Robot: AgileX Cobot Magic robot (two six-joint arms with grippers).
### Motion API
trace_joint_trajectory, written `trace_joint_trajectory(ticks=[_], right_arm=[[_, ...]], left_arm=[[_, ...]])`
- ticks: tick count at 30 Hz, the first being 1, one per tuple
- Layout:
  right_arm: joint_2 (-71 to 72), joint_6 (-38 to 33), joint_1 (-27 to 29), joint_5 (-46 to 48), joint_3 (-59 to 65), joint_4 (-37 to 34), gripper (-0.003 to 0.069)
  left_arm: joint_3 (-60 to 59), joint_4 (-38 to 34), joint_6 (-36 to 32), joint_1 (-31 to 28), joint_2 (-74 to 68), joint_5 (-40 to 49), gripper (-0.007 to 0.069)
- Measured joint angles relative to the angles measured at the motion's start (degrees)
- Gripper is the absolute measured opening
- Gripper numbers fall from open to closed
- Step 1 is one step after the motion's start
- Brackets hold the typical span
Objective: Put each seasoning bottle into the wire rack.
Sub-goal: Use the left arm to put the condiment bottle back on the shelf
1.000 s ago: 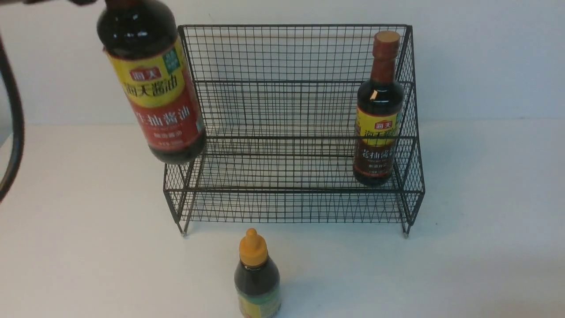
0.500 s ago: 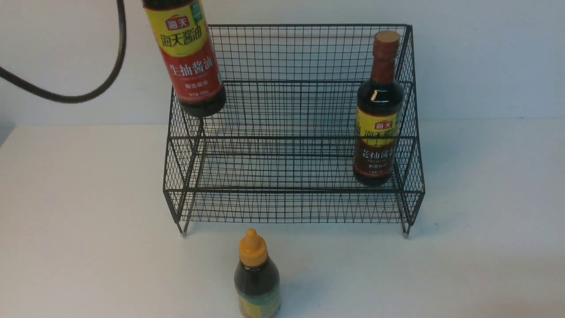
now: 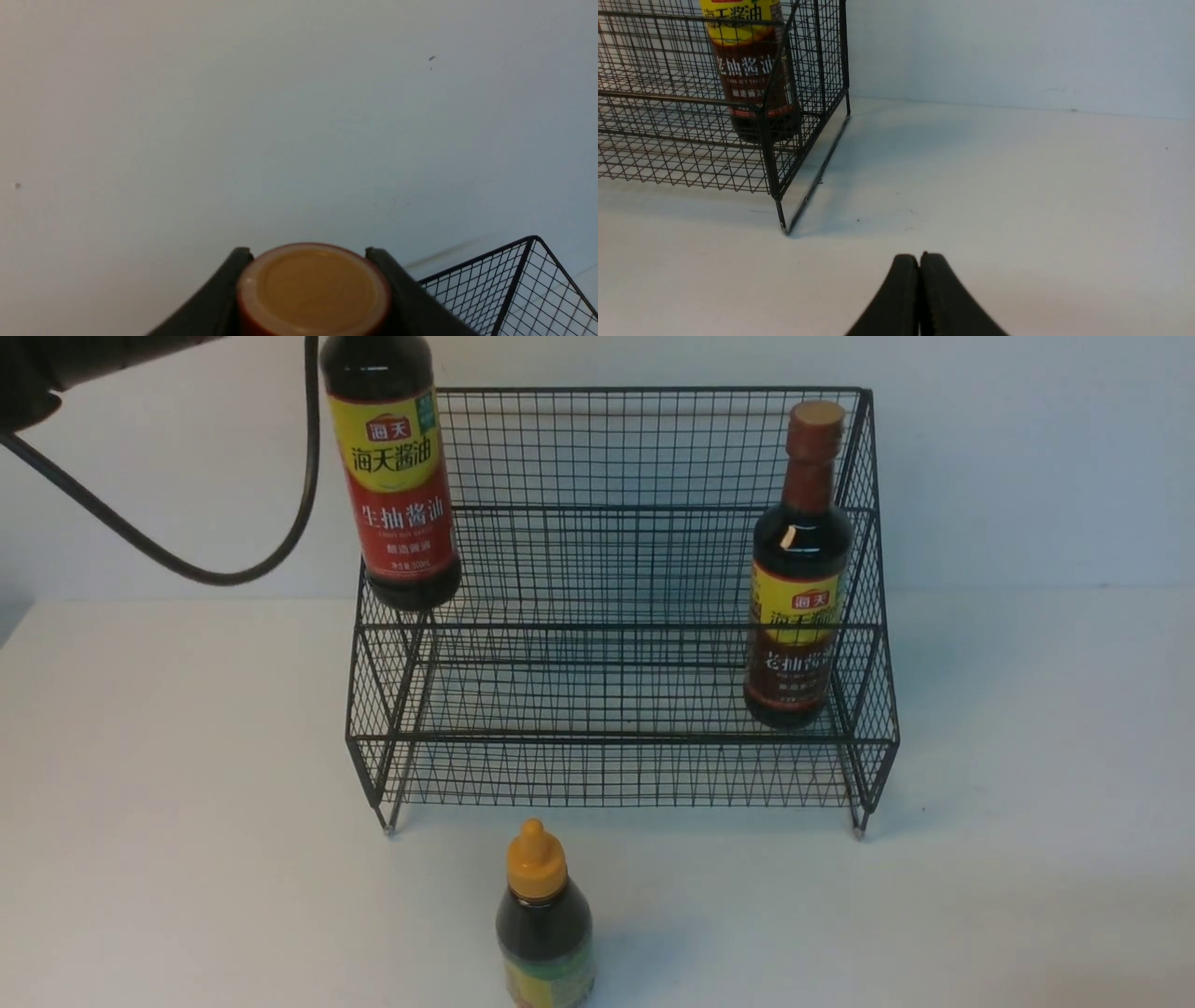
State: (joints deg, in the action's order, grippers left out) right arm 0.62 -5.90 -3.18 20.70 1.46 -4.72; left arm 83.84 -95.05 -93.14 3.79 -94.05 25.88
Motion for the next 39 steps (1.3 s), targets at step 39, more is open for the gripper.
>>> trace_joint_trajectory(ticks=[39], right_arm=[[0.0,0.1,0.0,0.0,0.0,0.0,-0.0015]], left_arm=[[-10.2,15.8,2.7,0.0,-0.2,3.8,0.0268]])
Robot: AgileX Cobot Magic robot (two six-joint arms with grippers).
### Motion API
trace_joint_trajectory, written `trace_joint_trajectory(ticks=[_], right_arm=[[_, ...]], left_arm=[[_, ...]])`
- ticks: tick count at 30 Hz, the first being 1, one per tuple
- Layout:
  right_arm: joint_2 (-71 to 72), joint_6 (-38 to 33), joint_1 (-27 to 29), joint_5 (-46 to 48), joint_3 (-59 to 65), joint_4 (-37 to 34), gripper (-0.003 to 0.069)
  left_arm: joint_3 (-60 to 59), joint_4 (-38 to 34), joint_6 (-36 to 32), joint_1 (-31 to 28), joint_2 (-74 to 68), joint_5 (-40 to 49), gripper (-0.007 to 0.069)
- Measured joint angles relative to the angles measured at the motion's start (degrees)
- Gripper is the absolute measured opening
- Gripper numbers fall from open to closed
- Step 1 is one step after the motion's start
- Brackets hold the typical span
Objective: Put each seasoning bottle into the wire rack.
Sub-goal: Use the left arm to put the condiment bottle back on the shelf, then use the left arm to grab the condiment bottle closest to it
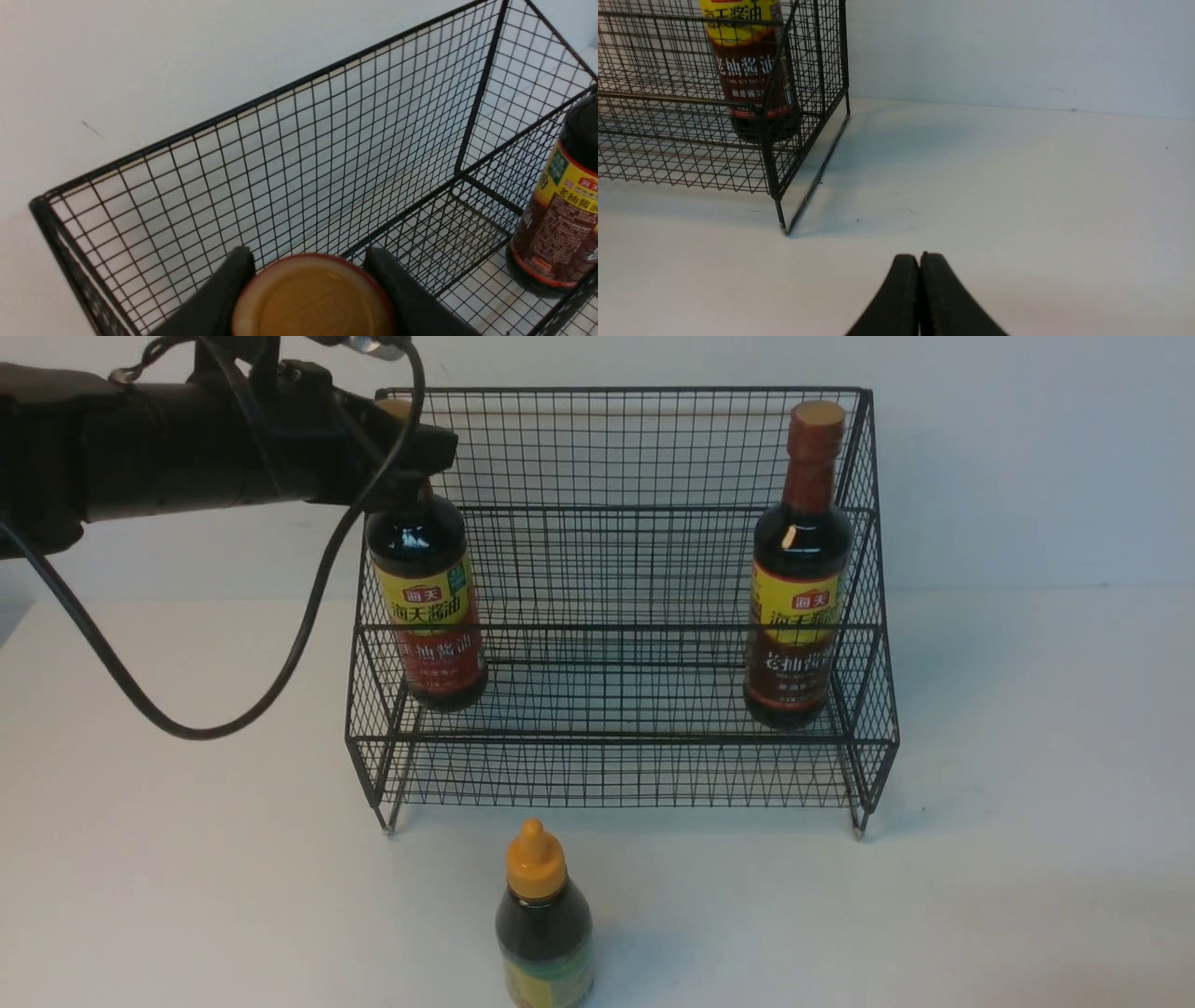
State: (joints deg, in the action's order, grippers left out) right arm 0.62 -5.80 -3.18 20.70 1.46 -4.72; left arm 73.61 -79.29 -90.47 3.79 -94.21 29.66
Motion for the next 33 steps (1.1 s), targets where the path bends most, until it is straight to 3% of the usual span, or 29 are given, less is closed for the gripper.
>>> trace_joint_trajectory(ticks=[5,14,20,23,28,29,31,33], right_arm=[[0.0,0.0,0.0,0.0,0.0,0.0,-0.0015],[0.0,0.0,0.0,0.0,0.0,0.0,-0.0015],[0.0,0.1,0.0,0.0,0.0,0.0,-0.0015],[0.0,0.1,0.0,0.0,0.0,0.0,-0.0015],[0.0,0.1,0.0,0.0,0.0,0.0,-0.0015],[0.0,0.1,0.0,0.0,0.0,0.0,-0.0015],[0.0,0.1,0.0,0.0,0.0,0.0,-0.0015],[0.0,0.1,0.0,0.0,0.0,0.0,-0.0015]], left_arm=[[-0.1,0.0,0.0,0.0,0.0,-0.1,0.0274],[0.2,-2.0,2.0,0.0,2.2,-1.1,0.046],[0.2,-2.2,2.5,0.0,7.1,-1.7,0.0476],[0.2,-2.2,2.5,0.0,10.8,-1.8,0.0438],[0.2,-1.4,5.2,0.0,16.6,-1.6,0.0276],[0.2,1.0,8.0,0.0,19.1,-0.2,0.0186],[0.3,6.3,13.2,0.0,21.7,2.7,0.0084],[0.3,11.0,18.2,-0.1,23.1,6.1,0.0046]])
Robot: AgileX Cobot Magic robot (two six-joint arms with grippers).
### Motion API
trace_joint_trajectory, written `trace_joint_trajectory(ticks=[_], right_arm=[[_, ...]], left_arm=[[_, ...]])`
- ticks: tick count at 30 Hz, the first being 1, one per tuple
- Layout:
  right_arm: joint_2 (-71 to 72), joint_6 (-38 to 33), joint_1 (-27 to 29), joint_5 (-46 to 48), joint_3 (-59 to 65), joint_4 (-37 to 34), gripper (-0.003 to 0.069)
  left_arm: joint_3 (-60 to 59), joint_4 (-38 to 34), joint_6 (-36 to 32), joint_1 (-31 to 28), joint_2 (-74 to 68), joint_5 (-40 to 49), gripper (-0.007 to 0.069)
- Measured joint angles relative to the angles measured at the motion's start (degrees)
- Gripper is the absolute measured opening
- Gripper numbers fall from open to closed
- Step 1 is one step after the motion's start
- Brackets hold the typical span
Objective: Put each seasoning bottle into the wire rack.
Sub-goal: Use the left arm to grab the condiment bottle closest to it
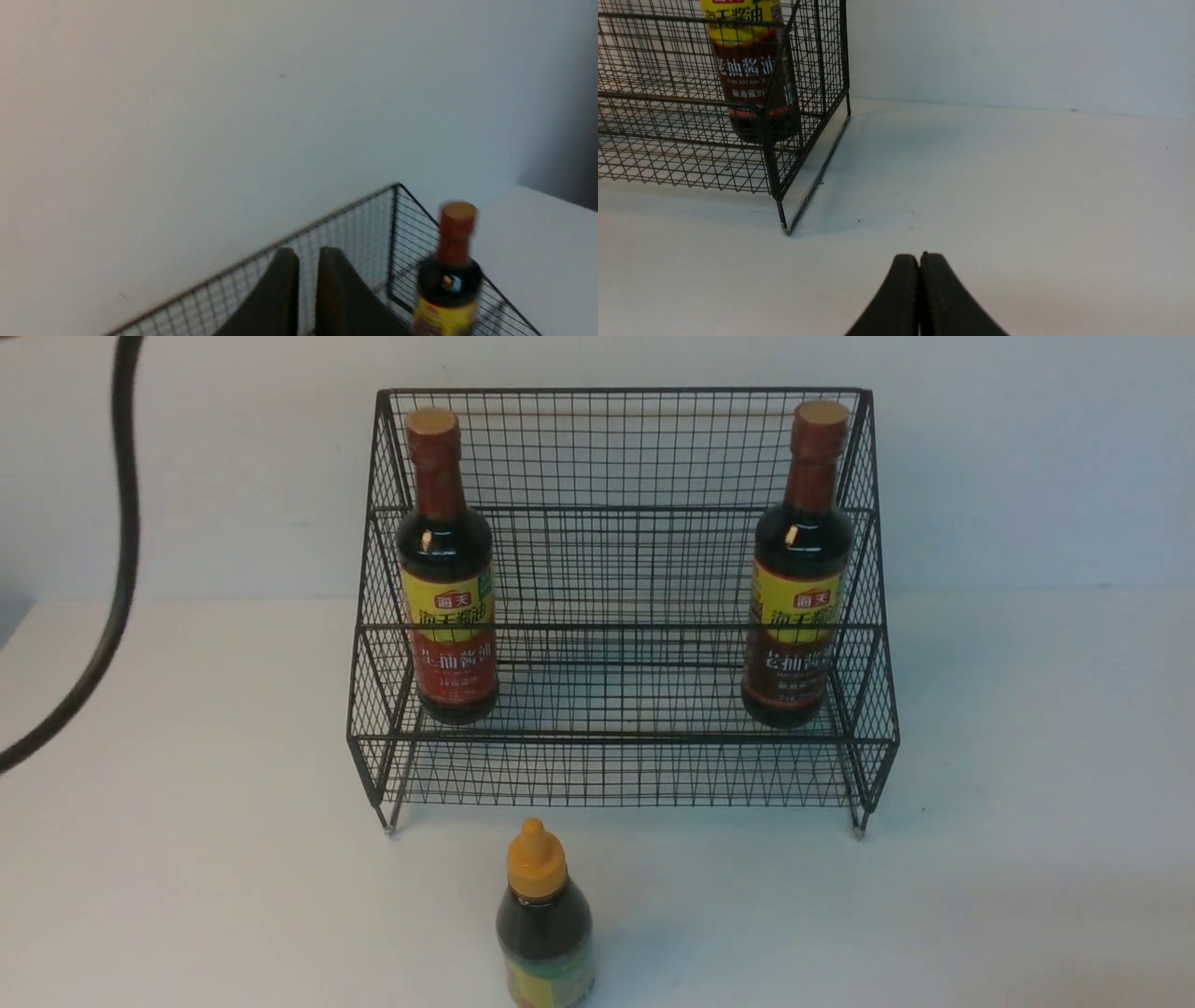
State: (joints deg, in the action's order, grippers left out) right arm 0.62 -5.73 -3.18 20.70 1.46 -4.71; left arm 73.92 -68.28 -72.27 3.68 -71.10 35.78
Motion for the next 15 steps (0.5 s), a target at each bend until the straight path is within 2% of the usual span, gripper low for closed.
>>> trace_joint_trajectory(ticks=[1,2,3,4,5,6,8,10,12,15], right_arm=[[0.0,0.0,0.0,0.0,0.0,0.0,-0.0015],[0.0,0.0,0.0,0.0,0.0,0.0,-0.0015],[0.0,0.0,0.0,0.0,0.0,0.0,-0.0015],[0.0,0.0,0.0,0.0,0.0,0.0,-0.0015],[0.0,0.0,0.0,0.0,0.0,0.0,-0.0015],[0.0,0.0,0.0,0.0,0.0,0.0,-0.0015],[0.0,0.0,0.0,0.0,0.0,0.0,-0.0015],[0.0,0.1,0.0,0.0,0.0,0.0,-0.0015],[0.0,0.1,0.0,0.0,0.0,0.0,-0.0015],[0.0,0.1,0.0,0.0,0.0,0.0,-0.0015]], left_arm=[[0.1,9.3,10.7,0.0,2.6,7.6,0.001],[0.1,14.3,16.7,0.0,3.8,12.1,0.0001],[0.1,15.4,18.0,0.0,4.3,13.0,0.0],[0.1,22.3,26.4,0.0,5.7,20.5,-0.0005],[0.1,24.2,28.7,0.0,6.1,22.2,-0.0005],[0.1,30.6,36.3,0.0,7.0,27.3,-0.0005],[0.0,38.2,45.5,0.0,8.1,33.6,-0.0005],[-0.9,42.7,50.8,0.0,9.0,35.0,-0.0005],[-2.7,44.2,52.5,0.0,9.7,35.0,-0.0005],[-8.0,43.0,53.8,0.2,11.4,35.0,0.0006]])
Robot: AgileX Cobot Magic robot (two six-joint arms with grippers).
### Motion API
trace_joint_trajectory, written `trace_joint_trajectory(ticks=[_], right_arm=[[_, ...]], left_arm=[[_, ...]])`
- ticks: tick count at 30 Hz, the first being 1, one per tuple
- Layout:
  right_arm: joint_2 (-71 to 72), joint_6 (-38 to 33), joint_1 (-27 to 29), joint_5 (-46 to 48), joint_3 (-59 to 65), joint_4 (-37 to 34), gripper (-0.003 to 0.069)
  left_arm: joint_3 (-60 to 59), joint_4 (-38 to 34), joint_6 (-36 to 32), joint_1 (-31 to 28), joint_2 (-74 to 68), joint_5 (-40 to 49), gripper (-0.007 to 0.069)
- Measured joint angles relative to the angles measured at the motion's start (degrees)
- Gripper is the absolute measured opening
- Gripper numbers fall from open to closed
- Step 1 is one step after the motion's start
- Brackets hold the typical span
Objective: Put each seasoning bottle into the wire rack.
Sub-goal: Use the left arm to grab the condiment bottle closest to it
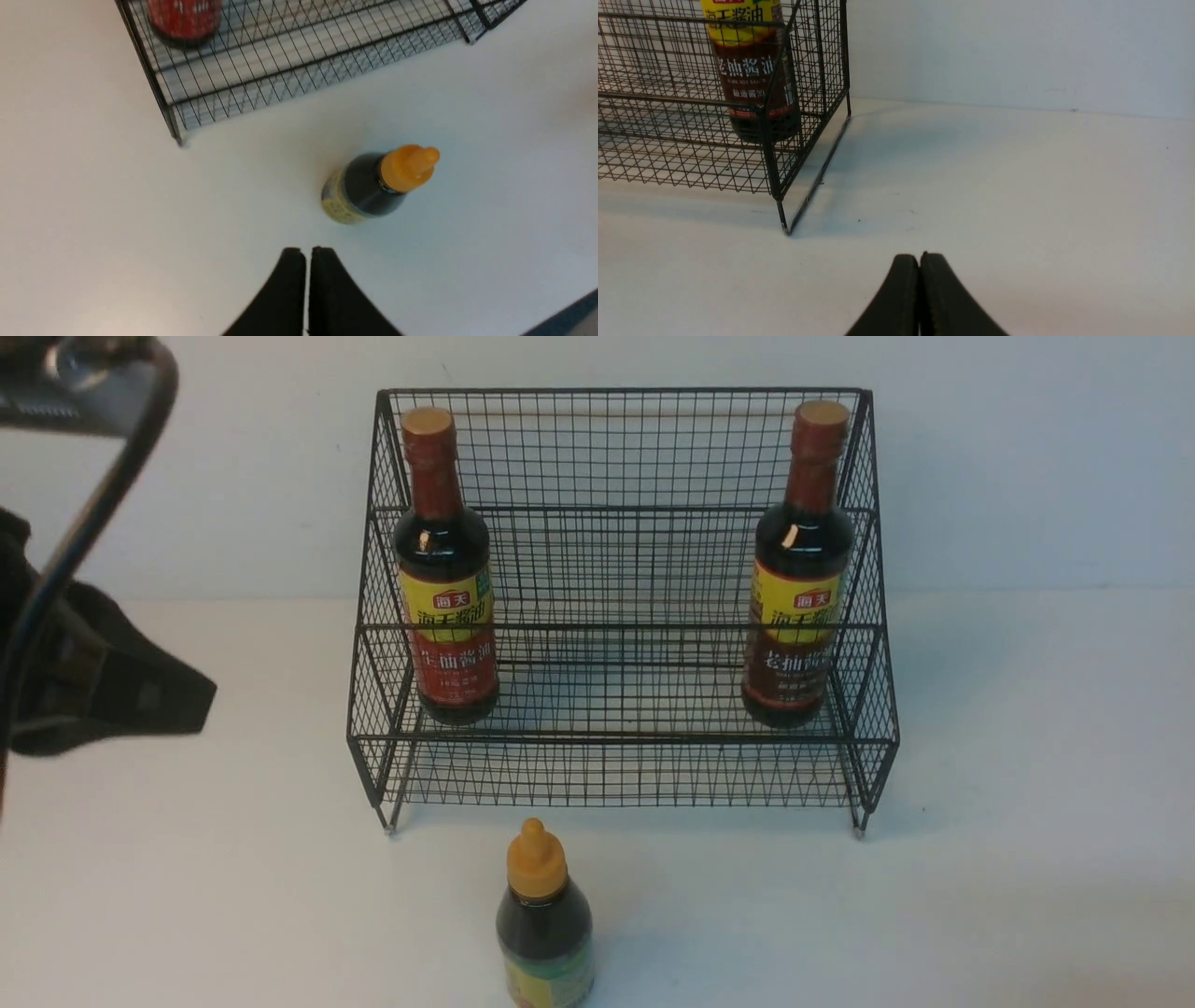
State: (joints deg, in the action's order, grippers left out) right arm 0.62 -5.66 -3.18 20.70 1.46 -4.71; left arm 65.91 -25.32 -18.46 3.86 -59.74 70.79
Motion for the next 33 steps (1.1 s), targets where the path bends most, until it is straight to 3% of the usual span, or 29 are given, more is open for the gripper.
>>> trace_joint_trajectory(ticks=[4,8,17,25,33], right_arm=[[0.0,0.0,0.0,0.0,0.0,0.0,-0.0015],[0.0,0.0,0.0,0.0,0.0,0.0,-0.0015],[0.0,0.0,0.0,0.0,0.0,0.0,-0.0015],[0.0,0.0,0.0,0.0,0.0,0.0,-0.0015],[0.0,0.0,0.0,0.0,0.0,0.0,-0.0015]], left_arm=[[-7.8,-3.7,0.3,2.2,1.9,0.1,0.0044],[-12.8,-6.0,2.5,9.4,1.9,-3.0,0.0155],[-13.2,0.3,2.7,24.0,-3.0,-18.6,0.0388],[-13.2,0.7,2.7,26.4,-9.7,-27.1,0.058],[-13.2,0.7,2.5,26.5,-16.7,-29.2,0.0608]])
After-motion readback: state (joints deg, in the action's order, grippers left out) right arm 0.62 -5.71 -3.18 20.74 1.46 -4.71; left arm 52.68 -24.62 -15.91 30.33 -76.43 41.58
